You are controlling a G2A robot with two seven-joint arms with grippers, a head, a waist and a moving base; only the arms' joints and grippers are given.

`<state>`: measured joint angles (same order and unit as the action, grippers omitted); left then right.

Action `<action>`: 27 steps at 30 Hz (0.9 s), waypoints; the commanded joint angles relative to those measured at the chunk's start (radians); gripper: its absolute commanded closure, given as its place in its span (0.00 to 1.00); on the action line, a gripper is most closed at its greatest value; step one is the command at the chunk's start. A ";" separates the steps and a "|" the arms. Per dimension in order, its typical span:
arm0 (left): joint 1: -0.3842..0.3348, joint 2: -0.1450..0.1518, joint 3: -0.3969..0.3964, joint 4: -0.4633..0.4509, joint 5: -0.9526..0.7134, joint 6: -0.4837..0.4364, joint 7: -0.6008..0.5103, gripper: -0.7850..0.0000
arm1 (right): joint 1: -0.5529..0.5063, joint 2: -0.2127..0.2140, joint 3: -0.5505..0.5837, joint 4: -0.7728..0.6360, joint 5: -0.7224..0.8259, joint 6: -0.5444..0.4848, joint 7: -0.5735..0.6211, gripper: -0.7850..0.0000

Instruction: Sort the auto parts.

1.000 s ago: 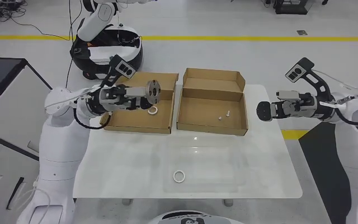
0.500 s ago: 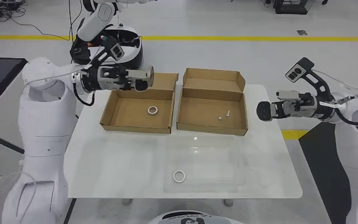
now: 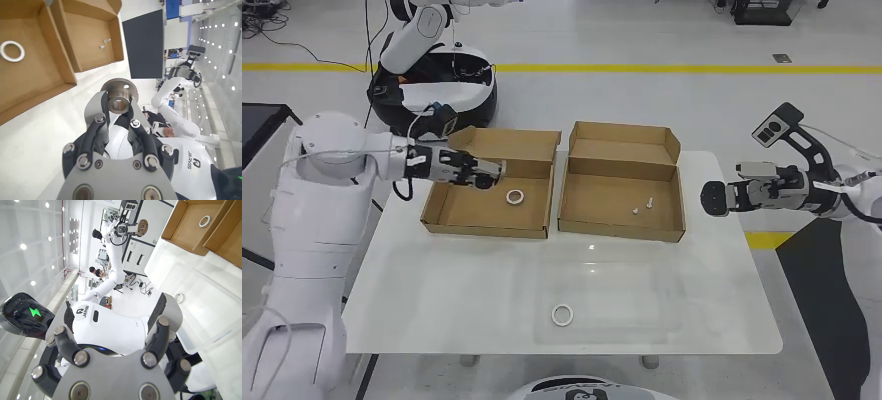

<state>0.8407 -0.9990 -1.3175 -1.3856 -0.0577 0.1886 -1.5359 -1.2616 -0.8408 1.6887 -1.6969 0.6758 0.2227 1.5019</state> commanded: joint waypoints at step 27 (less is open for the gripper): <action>-0.300 -0.019 0.409 0.274 0.371 -0.160 0.077 1.00 | 0.000 0.000 0.000 0.000 0.000 0.000 0.000 0.00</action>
<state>0.5496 -1.0123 -0.9287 -1.1289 0.3058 0.0351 -1.4619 -1.2616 -0.8408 1.6888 -1.6969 0.6758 0.2227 1.5019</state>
